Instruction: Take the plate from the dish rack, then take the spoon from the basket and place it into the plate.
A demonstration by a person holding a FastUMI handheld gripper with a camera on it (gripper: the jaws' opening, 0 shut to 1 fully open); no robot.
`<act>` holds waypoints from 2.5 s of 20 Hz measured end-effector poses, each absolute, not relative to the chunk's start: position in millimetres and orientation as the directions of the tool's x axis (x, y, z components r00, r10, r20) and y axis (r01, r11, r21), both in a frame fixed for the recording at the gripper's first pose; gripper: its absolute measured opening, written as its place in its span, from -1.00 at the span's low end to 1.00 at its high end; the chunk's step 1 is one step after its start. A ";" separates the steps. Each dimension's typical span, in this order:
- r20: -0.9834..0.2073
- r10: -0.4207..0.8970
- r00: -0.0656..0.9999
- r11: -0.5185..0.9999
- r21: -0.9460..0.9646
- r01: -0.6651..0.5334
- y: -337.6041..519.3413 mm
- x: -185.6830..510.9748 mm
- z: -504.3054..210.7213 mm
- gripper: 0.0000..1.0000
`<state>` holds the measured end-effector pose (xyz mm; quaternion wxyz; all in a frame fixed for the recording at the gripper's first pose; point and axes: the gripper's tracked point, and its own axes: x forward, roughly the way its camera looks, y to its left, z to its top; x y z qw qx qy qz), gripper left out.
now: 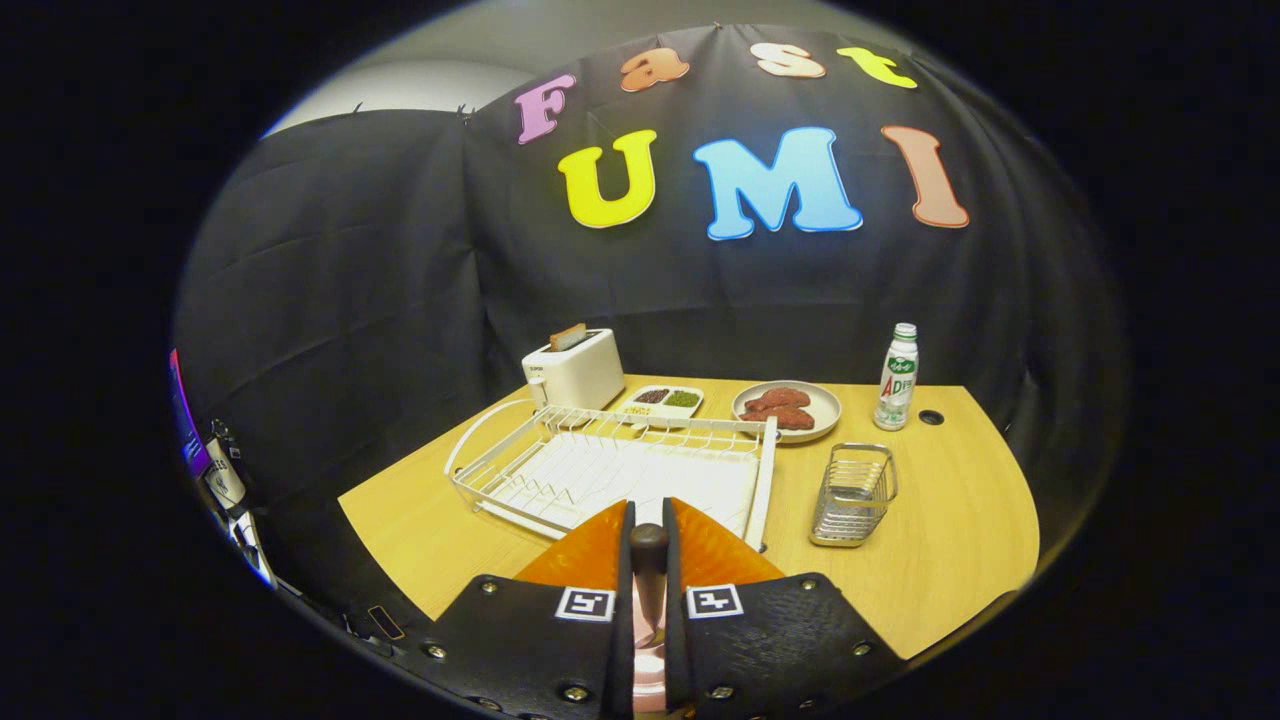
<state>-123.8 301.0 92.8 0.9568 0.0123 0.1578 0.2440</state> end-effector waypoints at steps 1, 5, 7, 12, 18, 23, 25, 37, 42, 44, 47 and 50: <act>-0.301 0.480 0.824 0.876 0.111 -0.469 310.0 -121.5 88.4 -0.76; -0.282 0.526 0.802 0.850 0.133 -0.510 347.8 -110.9 83.1 -0.76; -0.287 0.555 0.781 0.830 0.126 -0.543 364.0 -107.9 68.4 -0.76; -0.286 0.561 0.777 0.825 0.111 -0.555 356.2 -115.4 56.6 -0.76; -0.335 0.539 0.773 0.838 0.116 -0.534 325.8 -124.1 40.4 -0.68; -0.361 0.501 0.786 0.864 0.164 -0.475 303.7 -124.9 27.3 -0.58; -0.380 0.484 0.788 0.874 0.180 -0.451 294.5 -125.3 19.4 -0.56; -0.368 0.364 0.856 0.929 0.082 -0.360 250.8 -124.2 38.9 -0.03; -0.230 0.279 0.932 0.957 -0.013 -0.290 230.8 -113.2 105.5 0.07; -0.148 0.222 0.964 0.973 -0.027 -0.229 219.0 -107.7 143.8 0.07; -0.054 0.189 0.981 0.982 0.013 -0.188 210.3 -101.0 191.1 0.10; -0.003 0.141 0.990 0.990 0.028 -0.141 195.1 -93.0 219.7 0.10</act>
